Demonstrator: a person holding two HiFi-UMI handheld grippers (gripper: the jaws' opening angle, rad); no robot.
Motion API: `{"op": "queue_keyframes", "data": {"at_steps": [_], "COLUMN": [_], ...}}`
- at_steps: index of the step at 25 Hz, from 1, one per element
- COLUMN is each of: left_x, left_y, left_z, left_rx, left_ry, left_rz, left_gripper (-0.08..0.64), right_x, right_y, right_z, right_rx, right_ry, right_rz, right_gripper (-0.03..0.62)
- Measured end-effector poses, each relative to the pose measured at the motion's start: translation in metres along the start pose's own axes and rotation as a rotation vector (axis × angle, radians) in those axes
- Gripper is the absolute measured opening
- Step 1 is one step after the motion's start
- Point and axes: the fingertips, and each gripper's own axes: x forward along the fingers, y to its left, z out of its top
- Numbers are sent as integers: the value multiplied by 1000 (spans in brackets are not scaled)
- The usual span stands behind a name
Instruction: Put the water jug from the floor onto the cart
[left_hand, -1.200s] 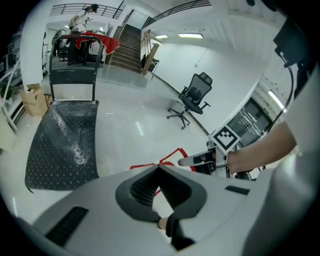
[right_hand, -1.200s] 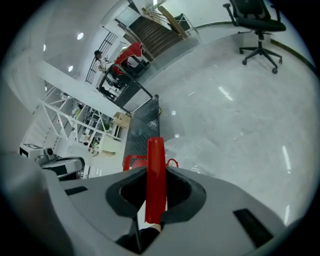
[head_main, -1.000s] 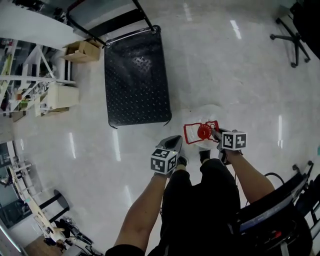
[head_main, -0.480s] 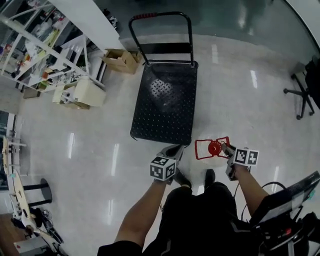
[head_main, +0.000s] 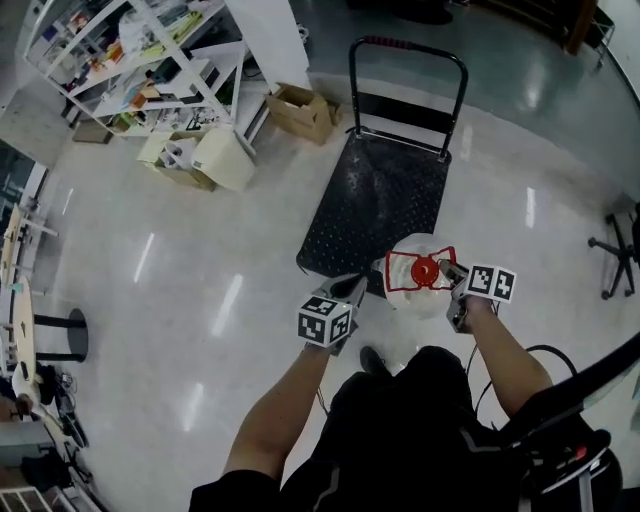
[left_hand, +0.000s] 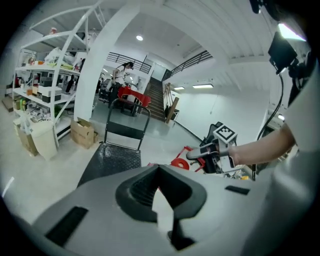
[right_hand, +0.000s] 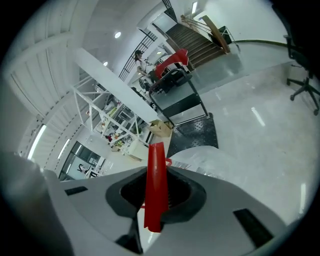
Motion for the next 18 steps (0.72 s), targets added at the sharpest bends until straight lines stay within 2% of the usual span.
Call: {"op": "queue_keyframes", "data": {"at_steps": [6, 9, 12, 15, 18], "left_x": [-38, -43, -48, -46, -31], "left_y": [67, 99, 133, 165, 196], "left_z": [12, 18, 29, 43, 54], "left_rx": [-95, -104, -145, -192, -199], "left_ry": [-67, -73, -76, -81, -54], "left_rz": [99, 133, 182, 225, 254], "left_gripper": [-1, 0, 0, 0, -1], "right_x": [86, 132, 173, 214, 258], "right_y": [71, 104, 134, 152, 160], "right_z": [22, 25, 25, 31, 41], "right_rx": [-61, -89, -110, -133, -157], "right_ry": [66, 113, 172, 227, 282], "right_rz": [55, 94, 124, 133, 148], "right_gripper": [60, 60, 60, 60, 60]}}
